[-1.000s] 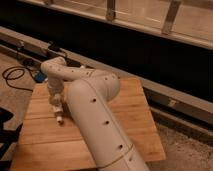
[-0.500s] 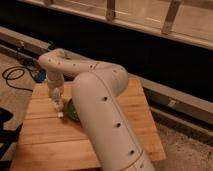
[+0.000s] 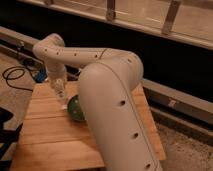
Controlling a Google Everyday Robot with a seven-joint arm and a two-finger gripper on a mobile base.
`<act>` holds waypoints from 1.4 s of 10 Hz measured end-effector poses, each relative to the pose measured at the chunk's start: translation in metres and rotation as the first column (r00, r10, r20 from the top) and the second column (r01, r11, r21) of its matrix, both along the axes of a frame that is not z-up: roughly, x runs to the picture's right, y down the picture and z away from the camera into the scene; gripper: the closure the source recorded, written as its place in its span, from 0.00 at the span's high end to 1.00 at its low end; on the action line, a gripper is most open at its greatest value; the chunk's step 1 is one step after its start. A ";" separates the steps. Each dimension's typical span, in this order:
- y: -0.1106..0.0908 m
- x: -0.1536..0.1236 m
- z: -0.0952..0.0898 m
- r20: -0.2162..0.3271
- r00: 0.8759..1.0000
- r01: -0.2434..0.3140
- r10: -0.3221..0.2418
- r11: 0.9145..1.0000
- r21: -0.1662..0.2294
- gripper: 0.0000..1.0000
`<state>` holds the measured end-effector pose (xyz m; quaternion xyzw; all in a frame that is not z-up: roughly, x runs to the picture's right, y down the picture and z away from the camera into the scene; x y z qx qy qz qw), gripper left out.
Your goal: Place the bottle in the ceramic bowl
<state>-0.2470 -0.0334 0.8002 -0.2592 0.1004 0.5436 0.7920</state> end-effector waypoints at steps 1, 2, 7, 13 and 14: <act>-0.002 0.017 0.001 0.004 1.000 -0.031 0.031 0.999 0.018 0.00; 0.001 0.037 0.005 0.005 0.998 -0.056 0.056 0.998 0.032 0.00; 0.040 0.101 0.023 0.035 0.983 -0.179 0.178 0.983 0.025 0.01; 0.041 0.099 0.022 0.038 0.983 -0.178 0.177 0.984 0.023 0.56; 0.042 0.099 0.023 0.038 0.984 -0.178 0.177 0.984 0.022 0.66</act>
